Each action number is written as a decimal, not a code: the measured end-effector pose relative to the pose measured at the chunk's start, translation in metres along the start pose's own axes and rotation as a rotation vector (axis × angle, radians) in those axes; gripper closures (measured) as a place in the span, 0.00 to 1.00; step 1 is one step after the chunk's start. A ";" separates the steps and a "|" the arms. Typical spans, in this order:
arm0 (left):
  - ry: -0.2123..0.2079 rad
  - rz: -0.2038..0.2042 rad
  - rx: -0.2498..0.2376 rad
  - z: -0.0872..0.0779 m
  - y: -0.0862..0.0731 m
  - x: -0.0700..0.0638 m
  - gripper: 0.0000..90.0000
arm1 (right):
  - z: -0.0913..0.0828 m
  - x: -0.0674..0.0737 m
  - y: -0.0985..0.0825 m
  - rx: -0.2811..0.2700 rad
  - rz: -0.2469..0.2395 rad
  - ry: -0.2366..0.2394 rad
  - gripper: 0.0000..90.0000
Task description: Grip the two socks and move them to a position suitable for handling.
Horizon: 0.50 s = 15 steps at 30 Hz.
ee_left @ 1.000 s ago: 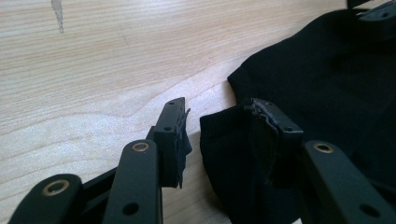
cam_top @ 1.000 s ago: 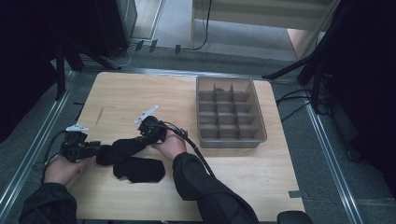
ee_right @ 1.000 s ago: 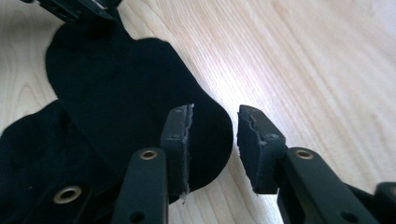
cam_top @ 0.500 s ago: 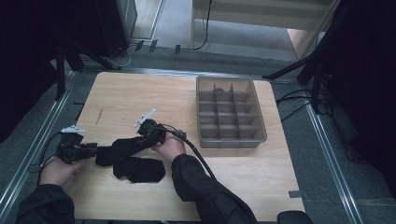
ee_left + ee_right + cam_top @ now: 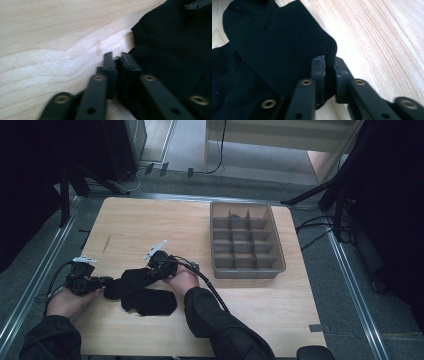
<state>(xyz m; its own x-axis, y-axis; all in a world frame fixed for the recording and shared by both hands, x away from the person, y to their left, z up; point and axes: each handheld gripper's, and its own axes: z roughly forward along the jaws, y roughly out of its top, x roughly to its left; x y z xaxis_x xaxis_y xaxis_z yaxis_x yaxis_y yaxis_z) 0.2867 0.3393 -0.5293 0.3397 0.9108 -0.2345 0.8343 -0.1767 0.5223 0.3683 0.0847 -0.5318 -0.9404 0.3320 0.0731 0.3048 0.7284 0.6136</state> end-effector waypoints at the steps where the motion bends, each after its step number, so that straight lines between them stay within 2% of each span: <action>1: -0.006 -0.006 0.007 0.000 0.001 0.000 0.96 | -0.001 0.002 0.000 0.003 -0.007 -0.006 0.93; 5: -0.020 -0.014 0.006 0.000 0.005 -0.003 0.98 | -0.003 0.003 0.001 0.013 -0.012 0.003 0.95; 8: -0.026 -0.017 -0.033 -0.007 0.008 -0.004 0.98 | -0.009 0.003 0.001 0.003 0.004 0.012 0.95; 9: -0.034 -0.019 -0.055 -0.010 0.010 -0.005 0.98 | -0.011 0.002 0.001 -0.006 -0.005 0.012 0.95; 12: -0.035 -0.011 -0.089 -0.015 0.014 -0.009 0.98 | -0.024 0.004 0.000 -0.033 -0.005 -0.006 0.95; 15: -0.042 0.007 -0.128 -0.018 0.019 -0.015 0.98 | -0.037 0.007 -0.002 -0.074 -0.029 -0.034 0.95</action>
<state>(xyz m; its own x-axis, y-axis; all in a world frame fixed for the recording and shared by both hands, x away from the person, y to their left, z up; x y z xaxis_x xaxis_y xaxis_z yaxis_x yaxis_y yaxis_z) 0.2900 0.3292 -0.5016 0.3657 0.8928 -0.2630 0.7705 -0.1319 0.6236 0.3556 0.0630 -0.5030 -0.9426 0.3327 0.0282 0.2644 0.6920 0.6717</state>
